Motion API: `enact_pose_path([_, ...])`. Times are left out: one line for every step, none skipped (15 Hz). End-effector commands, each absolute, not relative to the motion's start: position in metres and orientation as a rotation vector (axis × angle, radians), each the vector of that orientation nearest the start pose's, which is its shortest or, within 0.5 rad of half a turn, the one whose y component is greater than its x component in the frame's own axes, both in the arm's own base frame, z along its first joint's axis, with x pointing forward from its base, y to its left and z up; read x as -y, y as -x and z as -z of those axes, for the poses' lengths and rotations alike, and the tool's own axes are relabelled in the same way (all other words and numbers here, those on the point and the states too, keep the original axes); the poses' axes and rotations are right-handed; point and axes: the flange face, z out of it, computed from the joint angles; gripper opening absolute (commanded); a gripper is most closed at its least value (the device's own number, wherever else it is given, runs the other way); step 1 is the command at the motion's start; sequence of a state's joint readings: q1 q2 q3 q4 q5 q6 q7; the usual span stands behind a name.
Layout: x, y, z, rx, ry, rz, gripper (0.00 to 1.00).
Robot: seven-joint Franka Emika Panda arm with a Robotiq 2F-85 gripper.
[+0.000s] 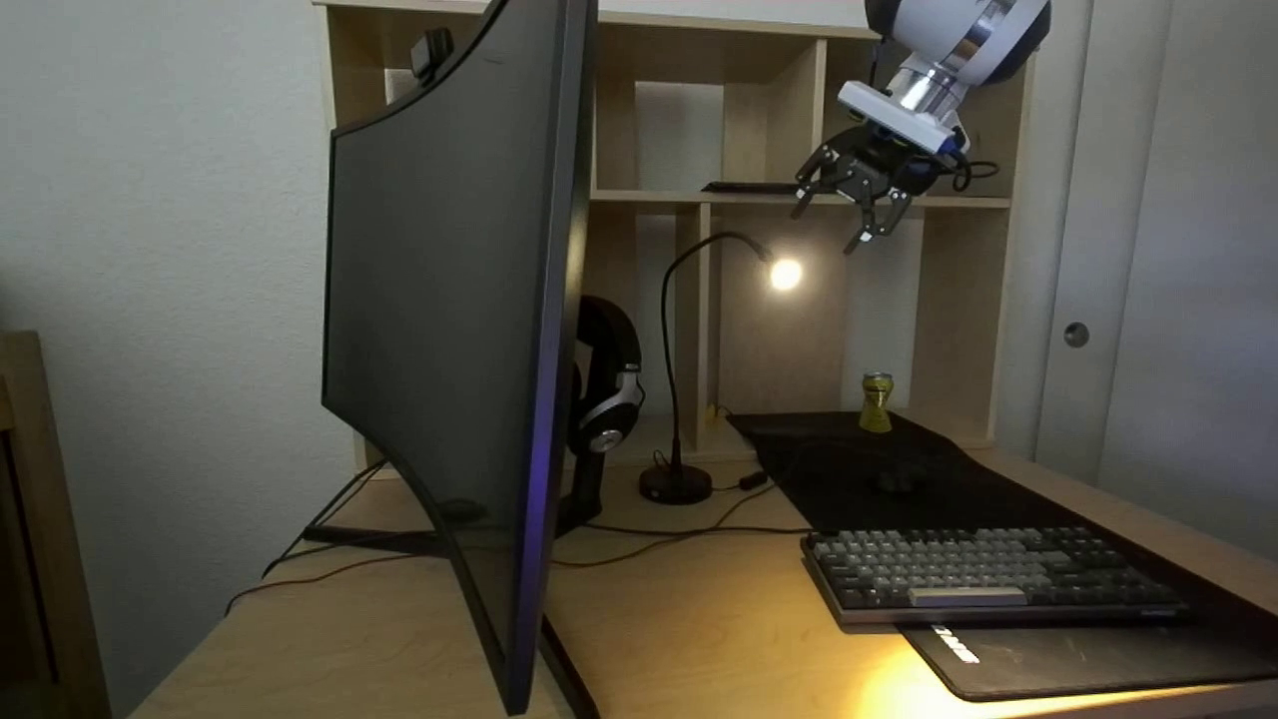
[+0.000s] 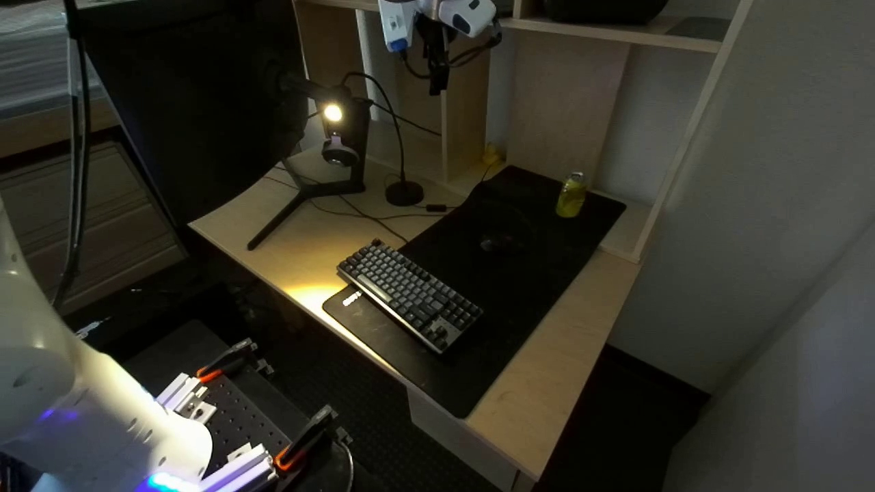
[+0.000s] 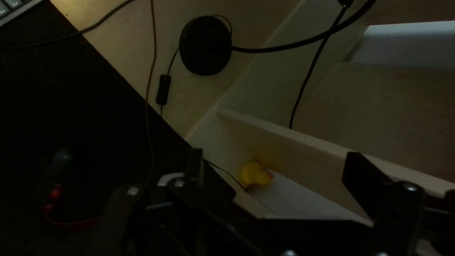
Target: Switch off the desk lamp
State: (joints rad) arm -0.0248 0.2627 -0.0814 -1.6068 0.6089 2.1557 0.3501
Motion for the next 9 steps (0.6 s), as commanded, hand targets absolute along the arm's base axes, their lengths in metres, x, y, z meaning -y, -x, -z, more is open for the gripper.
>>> enact_pose_path([0.038, -0.674, -0.492, -0.931, 2.427, 0.251, 1.00])
enact_pose_path([0.033, -0.676, -0.478, -0.934, 2.427, 0.226, 1.00])
enact_pose_path([0.027, -0.680, -0.462, -0.943, 2.415, 0.208, 1.00])
enact_pose_path([0.021, -0.685, -0.448, -0.950, 2.419, 0.220, 1.00])
enact_pose_path([0.016, -0.691, -0.434, -0.954, 2.429, 0.219, 1.00])
enact_pose_path([0.011, -0.697, -0.420, -0.963, 2.436, 0.229, 1.00])
enact_pose_path([0.009, -0.703, -0.406, -1.008, 2.430, 0.236, 1.00])
enact_pose_path([0.008, -0.705, -0.396, -1.048, 2.421, 0.228, 1.00])
enact_pose_path([0.011, -0.698, -0.409, -0.993, 2.428, 0.218, 1.00])
